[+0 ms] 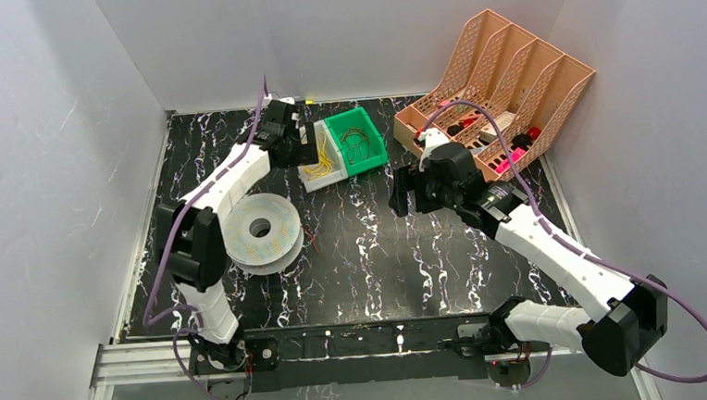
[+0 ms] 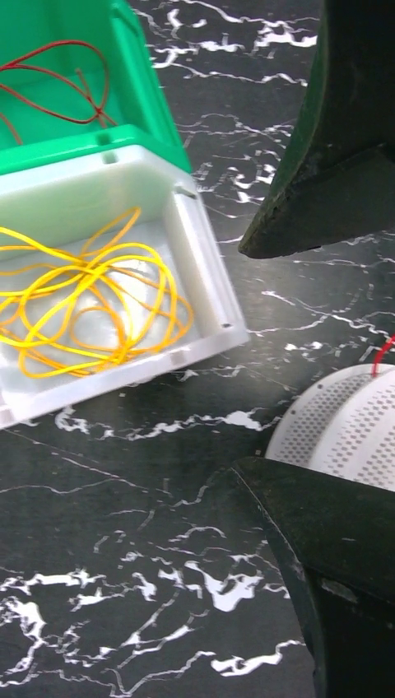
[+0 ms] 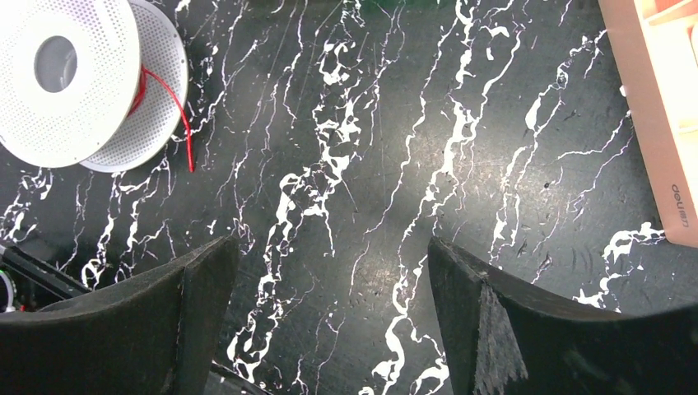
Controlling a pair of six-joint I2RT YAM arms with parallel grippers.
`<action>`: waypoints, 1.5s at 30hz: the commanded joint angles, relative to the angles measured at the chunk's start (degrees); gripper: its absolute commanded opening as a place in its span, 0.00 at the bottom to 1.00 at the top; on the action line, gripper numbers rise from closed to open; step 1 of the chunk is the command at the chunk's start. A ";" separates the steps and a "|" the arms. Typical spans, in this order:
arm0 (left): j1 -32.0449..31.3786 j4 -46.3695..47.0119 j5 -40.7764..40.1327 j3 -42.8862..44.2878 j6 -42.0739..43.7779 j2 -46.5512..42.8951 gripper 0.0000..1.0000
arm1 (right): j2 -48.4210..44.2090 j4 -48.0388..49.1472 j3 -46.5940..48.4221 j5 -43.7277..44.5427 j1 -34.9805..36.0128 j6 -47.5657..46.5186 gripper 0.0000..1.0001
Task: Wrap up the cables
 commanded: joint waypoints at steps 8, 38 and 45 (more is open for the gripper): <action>1.96 -4.79 -3.05 15.55 -1.19 12.81 0.76 | -4.53 3.03 -2.93 -4.14 -0.08 0.61 0.92; 3.21 -5.53 1.10 14.19 -0.61 14.91 0.03 | -5.39 2.24 -5.21 -6.19 -0.07 1.84 0.91; 3.16 -4.15 4.19 10.03 -1.41 11.28 0.00 | -5.38 1.70 -5.27 -5.66 -0.07 2.69 0.90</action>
